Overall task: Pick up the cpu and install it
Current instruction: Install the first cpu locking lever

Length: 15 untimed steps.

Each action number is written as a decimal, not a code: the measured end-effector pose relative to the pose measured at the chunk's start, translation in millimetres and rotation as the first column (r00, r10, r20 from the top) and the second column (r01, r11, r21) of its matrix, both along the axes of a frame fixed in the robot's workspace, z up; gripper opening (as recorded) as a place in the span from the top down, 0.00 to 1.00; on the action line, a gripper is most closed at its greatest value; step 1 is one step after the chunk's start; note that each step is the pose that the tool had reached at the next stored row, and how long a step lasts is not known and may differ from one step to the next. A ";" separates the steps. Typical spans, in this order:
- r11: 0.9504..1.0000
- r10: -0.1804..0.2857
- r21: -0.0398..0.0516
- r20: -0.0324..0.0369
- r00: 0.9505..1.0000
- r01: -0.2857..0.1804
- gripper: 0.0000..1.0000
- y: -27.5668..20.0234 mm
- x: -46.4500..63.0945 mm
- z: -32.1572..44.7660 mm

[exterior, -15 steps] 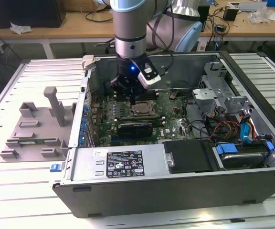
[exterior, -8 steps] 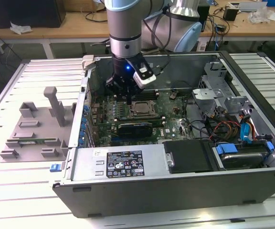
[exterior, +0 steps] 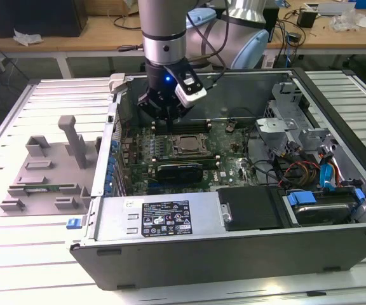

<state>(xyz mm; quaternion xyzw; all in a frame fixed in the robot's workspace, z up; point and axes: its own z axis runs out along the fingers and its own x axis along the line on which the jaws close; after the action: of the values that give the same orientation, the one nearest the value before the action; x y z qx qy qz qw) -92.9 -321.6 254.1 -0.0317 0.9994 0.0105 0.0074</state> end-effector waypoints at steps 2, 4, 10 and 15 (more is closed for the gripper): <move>1.000 0.000 0.003 0.000 1.000 0.000 0.89 0.0 -6.8 0.0; 0.999 0.000 0.032 0.000 1.000 0.000 0.89 0.0 -11.5 0.0; 0.993 0.000 0.117 0.000 1.000 0.000 0.89 0.0 -14.1 -0.1; 0.986 0.000 0.168 0.000 1.000 0.000 0.89 -0.1 -19.0 -0.3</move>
<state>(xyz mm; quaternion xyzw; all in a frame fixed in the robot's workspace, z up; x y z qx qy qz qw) -111.9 -321.7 253.8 -0.0309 0.9950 0.0949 0.0103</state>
